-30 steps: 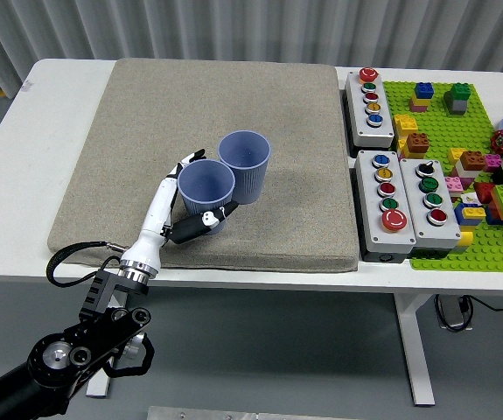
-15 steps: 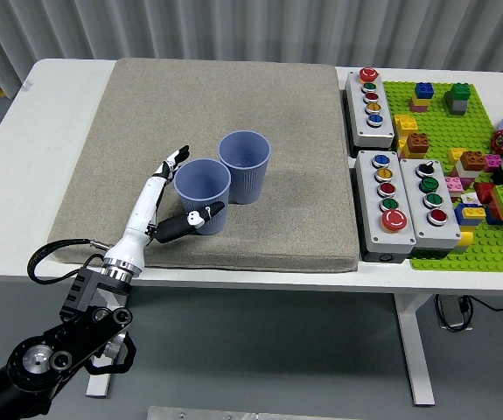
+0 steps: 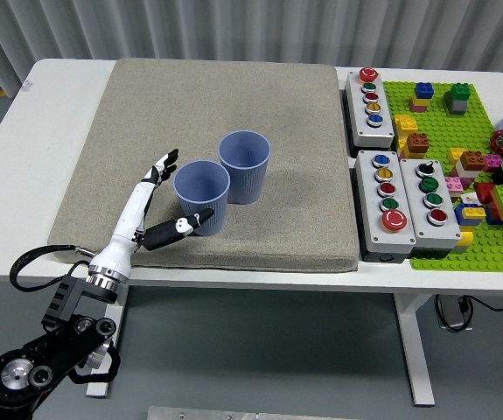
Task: Pick cup pour cup place
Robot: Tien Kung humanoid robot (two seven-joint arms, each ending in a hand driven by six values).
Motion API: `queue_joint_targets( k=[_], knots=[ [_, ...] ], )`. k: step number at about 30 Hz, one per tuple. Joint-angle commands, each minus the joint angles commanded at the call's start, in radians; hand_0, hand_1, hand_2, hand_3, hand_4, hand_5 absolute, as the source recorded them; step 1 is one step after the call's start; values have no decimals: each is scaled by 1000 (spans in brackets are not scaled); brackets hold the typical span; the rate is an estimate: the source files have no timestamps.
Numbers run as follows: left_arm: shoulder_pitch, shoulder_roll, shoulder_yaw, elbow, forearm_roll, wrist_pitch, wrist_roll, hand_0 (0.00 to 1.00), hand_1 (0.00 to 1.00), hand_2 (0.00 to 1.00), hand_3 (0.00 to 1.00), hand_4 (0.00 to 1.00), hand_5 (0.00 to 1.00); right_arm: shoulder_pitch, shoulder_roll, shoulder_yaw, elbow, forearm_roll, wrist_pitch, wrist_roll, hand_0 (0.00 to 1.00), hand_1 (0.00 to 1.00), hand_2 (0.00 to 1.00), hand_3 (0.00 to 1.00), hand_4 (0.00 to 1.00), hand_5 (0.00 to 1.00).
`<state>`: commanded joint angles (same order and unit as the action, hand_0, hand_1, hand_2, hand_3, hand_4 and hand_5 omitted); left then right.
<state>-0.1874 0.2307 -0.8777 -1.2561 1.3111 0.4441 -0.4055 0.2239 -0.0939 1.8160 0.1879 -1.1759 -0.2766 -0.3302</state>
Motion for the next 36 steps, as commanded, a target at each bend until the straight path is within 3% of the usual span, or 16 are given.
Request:
queue_joint_targets(
  k=[11,17,20,25,29,30,32,34,35,36],
  knots=[
    [67,43,-40,-80,18,-5,9,910,951,998,998,998,549,-7,0,4,0,-5,1,0,685,633,585,566,2,109],
    [135,83,-123,-188,32,-13,24,910,954,998,998,998,573,-6,-1,7,-1,-6,2,2,685,633,585,566,2,108],
    [141,94,-184,-230,14,-18,33,908,952,998,998,998,587,-3,-2,9,-2,-6,3,3,685,633,585,566,2,108],
    [83,127,-304,-278,-7,-17,53,875,912,990,998,998,627,0,-4,8,-1,-1,0,3,685,633,584,566,2,106],
    [6,152,-382,-240,-72,9,62,875,912,990,998,998,627,4,-7,-3,-2,8,-5,4,685,633,584,566,2,106],
    [-7,155,-396,-233,-91,17,65,753,746,803,802,882,906,4,-8,-5,-2,11,-5,4,685,633,584,565,2,103],
    [-39,162,-422,-211,-140,54,44,753,746,803,802,882,906,5,-9,-12,-3,21,-7,7,685,633,584,565,2,103],
    [-85,178,-462,-183,-225,59,28,753,746,803,802,882,906,8,-11,-18,-3,28,-8,9,685,633,584,565,2,103],
    [-111,187,-489,-171,-264,22,46,753,746,803,802,882,906,9,-12,-20,-3,31,-8,10,685,633,584,565,2,103],
    [-126,191,-506,-167,-309,-11,53,746,744,809,798,848,998,10,-13,-21,-3,32,-8,11,685,633,585,566,2,103]
  ],
)
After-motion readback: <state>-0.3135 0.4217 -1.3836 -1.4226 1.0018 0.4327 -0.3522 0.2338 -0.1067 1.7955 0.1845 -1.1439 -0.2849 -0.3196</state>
